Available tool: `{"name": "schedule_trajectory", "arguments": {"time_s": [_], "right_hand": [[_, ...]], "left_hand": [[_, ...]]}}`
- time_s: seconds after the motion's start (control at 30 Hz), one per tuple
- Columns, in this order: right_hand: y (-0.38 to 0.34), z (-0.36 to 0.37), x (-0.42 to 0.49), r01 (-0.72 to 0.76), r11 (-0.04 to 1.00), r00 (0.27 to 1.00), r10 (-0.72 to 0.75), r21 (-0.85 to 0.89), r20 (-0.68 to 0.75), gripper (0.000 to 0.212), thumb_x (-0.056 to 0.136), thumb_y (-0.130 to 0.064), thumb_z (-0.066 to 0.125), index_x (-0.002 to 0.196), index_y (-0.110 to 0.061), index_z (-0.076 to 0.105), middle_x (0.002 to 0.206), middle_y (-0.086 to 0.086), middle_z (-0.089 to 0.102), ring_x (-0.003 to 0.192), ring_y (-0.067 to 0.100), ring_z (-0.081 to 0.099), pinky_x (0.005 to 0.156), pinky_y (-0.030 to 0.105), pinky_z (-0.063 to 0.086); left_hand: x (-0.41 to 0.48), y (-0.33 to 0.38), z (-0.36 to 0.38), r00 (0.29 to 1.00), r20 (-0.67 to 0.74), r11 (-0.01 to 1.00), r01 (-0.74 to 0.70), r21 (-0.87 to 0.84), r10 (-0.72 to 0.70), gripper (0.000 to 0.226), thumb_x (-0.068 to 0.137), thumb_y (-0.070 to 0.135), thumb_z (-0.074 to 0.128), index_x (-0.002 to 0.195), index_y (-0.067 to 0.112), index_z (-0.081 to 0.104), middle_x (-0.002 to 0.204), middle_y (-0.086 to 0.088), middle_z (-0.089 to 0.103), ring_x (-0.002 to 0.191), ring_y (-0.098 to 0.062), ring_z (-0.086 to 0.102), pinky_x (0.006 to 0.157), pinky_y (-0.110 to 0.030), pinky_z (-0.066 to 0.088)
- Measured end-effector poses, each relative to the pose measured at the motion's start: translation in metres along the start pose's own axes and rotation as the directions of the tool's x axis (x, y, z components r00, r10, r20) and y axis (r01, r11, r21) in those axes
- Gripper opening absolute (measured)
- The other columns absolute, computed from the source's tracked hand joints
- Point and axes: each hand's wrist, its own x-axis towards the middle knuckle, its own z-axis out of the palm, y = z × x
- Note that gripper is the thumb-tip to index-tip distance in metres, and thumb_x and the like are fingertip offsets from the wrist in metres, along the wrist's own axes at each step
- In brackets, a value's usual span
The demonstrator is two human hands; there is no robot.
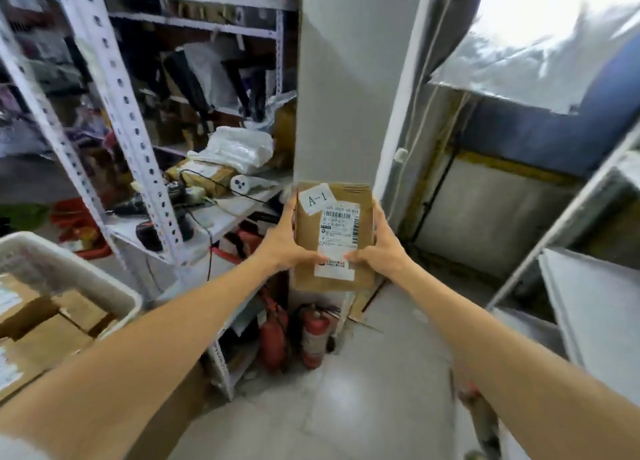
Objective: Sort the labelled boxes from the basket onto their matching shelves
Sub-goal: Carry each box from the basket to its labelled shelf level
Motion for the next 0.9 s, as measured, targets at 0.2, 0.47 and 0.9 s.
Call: {"name": "schedule_trajectory", "arguments": {"time_s": [0.2, 0.47, 0.9], "right_hand": [[0.013, -0.101, -0.051, -0.138, 0.99, 0.951, 0.135, 0.011, -0.277, 0.129, 0.07, 0.0, 0.081, 0.152, -0.038, -0.012, 0.137, -0.003, 0.05, 0.124, 0.017, 0.052, 0.087, 0.025, 0.054], [0.01, -0.176, -0.149, -0.323, 0.946, 0.737, 0.242, -0.015, -0.631, 0.12, 0.073, -0.012, 0.082, 0.152, -0.039, -0.005, 0.138, -0.003, 0.05, 0.121, 0.017, 0.053, 0.099, 0.048, 0.049], [-0.02, -0.195, -0.289, -0.5, 0.854, 0.28, 0.317, 0.145, -0.906, 0.123, 0.075, 0.001, 0.076, 0.152, -0.035, -0.013, 0.147, 0.002, 0.042, 0.128, 0.019, 0.047, 0.102, 0.043, 0.047]], "left_hand": [[0.052, 0.075, 0.087, 0.938, 0.267, 0.973, -0.192, -0.129, 0.22, 0.132, 0.059, 0.022, 0.091, 0.151, 0.037, -0.003, 0.155, -0.005, 0.025, 0.138, -0.026, 0.033, 0.11, -0.034, 0.03], [0.063, 0.159, 0.183, 0.718, 0.549, 0.904, -0.333, -0.27, 0.428, 0.133, 0.061, 0.015, 0.089, 0.149, 0.044, -0.006, 0.136, -0.008, 0.051, 0.118, -0.025, 0.055, 0.096, -0.04, 0.05], [-0.003, 0.25, 0.283, 0.285, 0.684, 0.733, -0.387, -0.559, 0.672, 0.129, 0.06, 0.004, 0.088, 0.15, 0.042, 0.004, 0.121, 0.008, 0.052, 0.114, -0.022, 0.056, 0.076, -0.035, 0.06]]}}
